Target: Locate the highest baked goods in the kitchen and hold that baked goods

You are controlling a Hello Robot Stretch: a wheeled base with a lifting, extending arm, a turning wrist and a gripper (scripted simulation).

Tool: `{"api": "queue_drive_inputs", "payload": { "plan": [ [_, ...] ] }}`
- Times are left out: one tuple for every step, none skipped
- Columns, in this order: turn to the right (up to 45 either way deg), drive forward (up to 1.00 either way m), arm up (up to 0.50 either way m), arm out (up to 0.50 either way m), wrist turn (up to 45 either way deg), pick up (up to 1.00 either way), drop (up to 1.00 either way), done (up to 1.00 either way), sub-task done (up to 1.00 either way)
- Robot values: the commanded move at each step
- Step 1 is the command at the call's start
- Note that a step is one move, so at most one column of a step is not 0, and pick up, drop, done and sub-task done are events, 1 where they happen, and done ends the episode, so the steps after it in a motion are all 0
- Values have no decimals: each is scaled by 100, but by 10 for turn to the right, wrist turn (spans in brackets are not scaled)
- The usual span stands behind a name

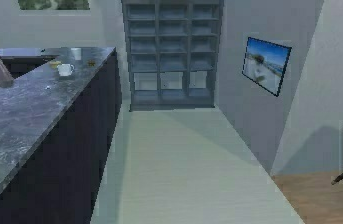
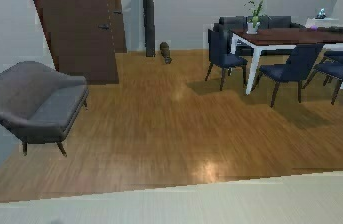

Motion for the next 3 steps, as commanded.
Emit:
{"api": "queue_drive_inputs", "payload": {
  "plan": [
    [-30,0,0,0,0,0,0,0,0],
    [0,100,0,0,0,0,0,0,0],
    [-90,0,0,0,0,0,0,0,0]
  ]
}}
